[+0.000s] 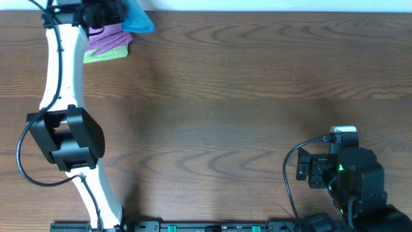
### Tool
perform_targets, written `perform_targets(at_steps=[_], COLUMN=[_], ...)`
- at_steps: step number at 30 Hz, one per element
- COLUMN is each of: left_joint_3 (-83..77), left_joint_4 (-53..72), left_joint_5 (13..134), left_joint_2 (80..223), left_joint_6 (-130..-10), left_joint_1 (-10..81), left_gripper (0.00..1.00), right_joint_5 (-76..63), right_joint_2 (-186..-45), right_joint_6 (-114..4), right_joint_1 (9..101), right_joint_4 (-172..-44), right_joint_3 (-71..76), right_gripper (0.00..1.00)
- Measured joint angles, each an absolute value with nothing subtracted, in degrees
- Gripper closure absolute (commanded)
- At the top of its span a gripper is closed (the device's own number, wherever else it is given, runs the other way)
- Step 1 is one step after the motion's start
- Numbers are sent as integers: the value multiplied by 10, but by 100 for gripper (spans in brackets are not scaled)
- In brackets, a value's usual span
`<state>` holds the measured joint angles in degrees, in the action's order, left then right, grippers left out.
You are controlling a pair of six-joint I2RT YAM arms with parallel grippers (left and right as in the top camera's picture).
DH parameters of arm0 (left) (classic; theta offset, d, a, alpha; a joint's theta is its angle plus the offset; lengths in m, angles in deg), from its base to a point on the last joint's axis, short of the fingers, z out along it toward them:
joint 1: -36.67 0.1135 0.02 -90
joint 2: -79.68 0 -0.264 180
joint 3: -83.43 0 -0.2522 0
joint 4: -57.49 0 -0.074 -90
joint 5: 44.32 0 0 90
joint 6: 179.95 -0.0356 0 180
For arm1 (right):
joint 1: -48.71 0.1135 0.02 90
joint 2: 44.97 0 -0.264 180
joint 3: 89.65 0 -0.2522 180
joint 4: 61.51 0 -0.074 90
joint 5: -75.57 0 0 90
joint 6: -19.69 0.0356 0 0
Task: Fold the cloth
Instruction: 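Carry the blue bundle to the pink and green stack and place it on top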
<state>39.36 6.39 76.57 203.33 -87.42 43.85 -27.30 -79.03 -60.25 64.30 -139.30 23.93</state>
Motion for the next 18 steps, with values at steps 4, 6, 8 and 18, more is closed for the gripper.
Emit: perform_targets(at_steps=[4, 6, 8, 18], left_joint_3=[394, 394, 394, 394], left_joint_4=[67, 71, 79, 92], left_joint_5=[767, 768, 769, 772], left_joint_2=[2033, 2033, 2033, 2033], left_joint_6=[-884, -887, -890, -938], left_joint_1=[458, 467, 475, 500], left_gripper=[95, 95, 95, 95], right_joint_5=[-273, -273, -273, -273], right_joint_2=[-790, -790, -790, -790], right_joint_6=[-602, -602, -602, -602], right_joint_1=[643, 643, 643, 643], right_joint_4=[-1393, -1393, -1393, -1393], right_joint_3=[239, 239, 239, 239], right_gripper=[1, 1, 1, 1])
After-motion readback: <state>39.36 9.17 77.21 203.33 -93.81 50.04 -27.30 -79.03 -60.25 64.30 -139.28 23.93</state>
